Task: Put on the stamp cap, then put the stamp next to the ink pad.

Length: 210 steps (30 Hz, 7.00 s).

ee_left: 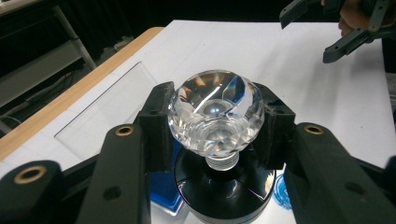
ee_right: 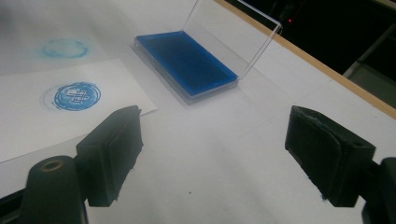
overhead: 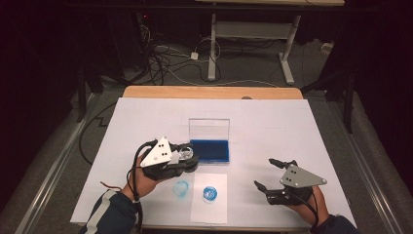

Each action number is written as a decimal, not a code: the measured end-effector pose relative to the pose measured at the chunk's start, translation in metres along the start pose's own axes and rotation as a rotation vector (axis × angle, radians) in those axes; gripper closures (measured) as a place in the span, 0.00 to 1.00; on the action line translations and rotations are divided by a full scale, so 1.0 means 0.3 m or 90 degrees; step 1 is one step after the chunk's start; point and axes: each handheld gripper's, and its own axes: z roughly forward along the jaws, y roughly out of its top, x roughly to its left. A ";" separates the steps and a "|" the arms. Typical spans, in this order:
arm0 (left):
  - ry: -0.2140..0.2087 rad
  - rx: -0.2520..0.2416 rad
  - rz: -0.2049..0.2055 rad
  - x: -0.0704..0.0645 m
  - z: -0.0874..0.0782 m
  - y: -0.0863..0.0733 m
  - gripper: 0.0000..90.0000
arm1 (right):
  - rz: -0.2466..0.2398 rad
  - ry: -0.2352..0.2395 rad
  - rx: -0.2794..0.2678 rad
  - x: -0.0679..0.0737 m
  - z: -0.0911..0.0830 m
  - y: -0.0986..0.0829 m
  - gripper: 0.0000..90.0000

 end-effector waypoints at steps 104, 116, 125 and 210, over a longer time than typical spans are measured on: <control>0.141 0.080 0.010 0.111 0.089 -0.065 0.25 | -0.028 0.007 0.018 0.032 0.002 -0.010 0.22; 0.126 0.076 0.048 0.046 0.056 -0.043 0.20 | -0.029 0.004 0.011 0.029 -0.006 -0.007 0.22; 0.136 0.067 0.076 -0.010 0.023 -0.046 0.20 | -0.027 0.002 0.008 0.030 -0.008 -0.006 0.22; 0.166 0.151 0.008 -0.096 -0.122 -0.362 0.19 | -0.037 -0.024 -0.001 0.039 -0.021 -0.015 0.22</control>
